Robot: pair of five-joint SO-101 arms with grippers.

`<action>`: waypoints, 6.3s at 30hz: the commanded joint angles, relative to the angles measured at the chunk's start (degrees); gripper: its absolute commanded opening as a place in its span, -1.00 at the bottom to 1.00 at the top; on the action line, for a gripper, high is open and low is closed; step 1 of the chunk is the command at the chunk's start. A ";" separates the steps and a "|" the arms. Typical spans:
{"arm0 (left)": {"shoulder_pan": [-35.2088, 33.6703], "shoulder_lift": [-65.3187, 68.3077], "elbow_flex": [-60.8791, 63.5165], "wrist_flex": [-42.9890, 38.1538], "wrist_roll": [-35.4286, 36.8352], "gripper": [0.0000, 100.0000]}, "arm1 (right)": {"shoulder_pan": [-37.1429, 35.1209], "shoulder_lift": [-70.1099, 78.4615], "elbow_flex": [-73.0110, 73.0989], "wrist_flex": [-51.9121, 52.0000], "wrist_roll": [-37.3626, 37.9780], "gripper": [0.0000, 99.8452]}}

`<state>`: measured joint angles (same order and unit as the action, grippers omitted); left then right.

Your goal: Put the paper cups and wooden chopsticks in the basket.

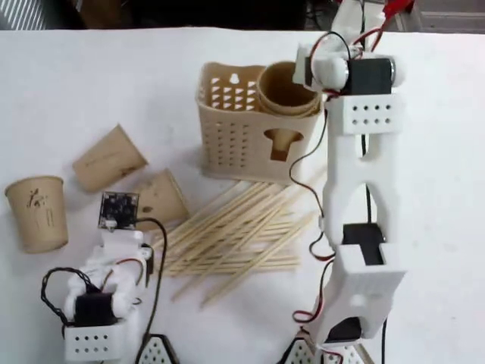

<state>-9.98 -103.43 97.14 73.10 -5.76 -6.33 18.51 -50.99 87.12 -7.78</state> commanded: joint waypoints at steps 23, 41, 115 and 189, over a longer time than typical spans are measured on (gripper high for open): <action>0.40 -0.31 -0.09 0.35 -0.44 -0.78 | -0.92 -49.89 59.52 7.43 25.85 -0.97; 0.48 -0.31 -0.18 0.35 -0.18 -0.78 | 15.16 -99.38 117.54 -9.89 44.40 -0.96; -27.74 138.42 -138.99 25.49 -57.05 -0.54 | 14.73 -92.35 141.01 -32.92 40.26 -0.96; 20.35 81.45 -127.74 25.23 -8.26 -0.96 | 14.73 -92.35 141.01 -33.01 40.35 -0.96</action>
<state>-0.66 -22.81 -28.75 101.67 -18.59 8.70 -74.07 90.37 55.12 32.48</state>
